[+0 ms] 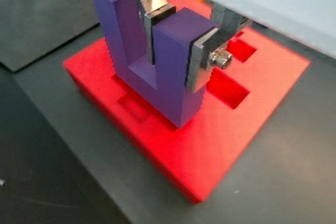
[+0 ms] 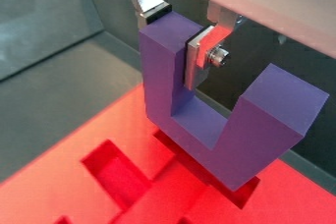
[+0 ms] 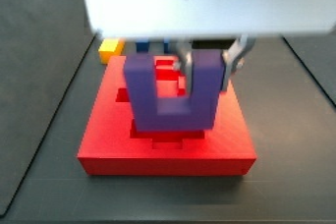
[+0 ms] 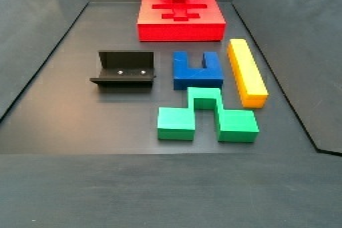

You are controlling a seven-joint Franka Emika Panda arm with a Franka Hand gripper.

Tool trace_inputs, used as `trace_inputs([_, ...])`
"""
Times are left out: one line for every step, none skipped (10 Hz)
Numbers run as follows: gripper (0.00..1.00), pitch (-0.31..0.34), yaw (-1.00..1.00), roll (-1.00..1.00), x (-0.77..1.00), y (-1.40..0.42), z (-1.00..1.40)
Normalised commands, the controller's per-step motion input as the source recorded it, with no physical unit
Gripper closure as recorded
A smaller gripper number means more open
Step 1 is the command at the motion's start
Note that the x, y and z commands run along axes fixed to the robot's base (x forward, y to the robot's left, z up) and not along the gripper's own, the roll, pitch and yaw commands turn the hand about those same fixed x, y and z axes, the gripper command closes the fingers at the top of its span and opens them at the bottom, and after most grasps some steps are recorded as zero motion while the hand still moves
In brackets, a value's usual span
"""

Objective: Pick up the purple object. Move up. Move to above the board. Insert the purple object.
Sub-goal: Insert the purple object.

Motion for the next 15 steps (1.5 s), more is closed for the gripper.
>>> trace_inputs([1.0, 0.023, 0.0, 0.24, 0.0, -0.39, -0.34])
trace_inputs([1.0, 0.091, 0.0, 0.3, 0.0, -0.24, -0.16])
trace_inputs([1.0, 0.09, 0.0, 0.1, 0.03, 0.0, -0.01])
trace_inputs([1.0, 0.053, 0.0, 0.0, 0.11, 0.31, 0.05])
trace_inputs([1.0, 0.046, 0.0, -0.01, 0.09, 0.28, 0.07])
trace_inputs([1.0, 0.04, 0.0, 0.0, 0.08, 0.22, 0.04])
trace_inputs([1.0, 0.027, 0.0, 0.05, 0.0, 0.04, -0.04])
trace_inputs([1.0, 0.001, 0.0, 0.07, 0.0, 0.0, -0.17])
trace_inputs([1.0, 0.0, 0.0, 0.03, -0.1, 0.0, -0.24])
trace_inputs([1.0, 0.0, 0.0, 0.0, -0.22, 0.0, -0.23])
trace_inputs([1.0, -0.01, 0.0, -0.08, -0.24, 0.04, -0.19])
trace_inputs([1.0, -0.001, 0.0, 0.0, -0.13, 0.0, -0.27])
trace_inputs([1.0, 0.0, 0.0, 0.0, -0.14, 0.0, -0.27])
trace_inputs([1.0, 0.0, 0.0, 0.0, -0.1, 0.0, -0.27])
trace_inputs([1.0, -0.039, 0.0, 0.07, -0.02, -0.11, -0.6])
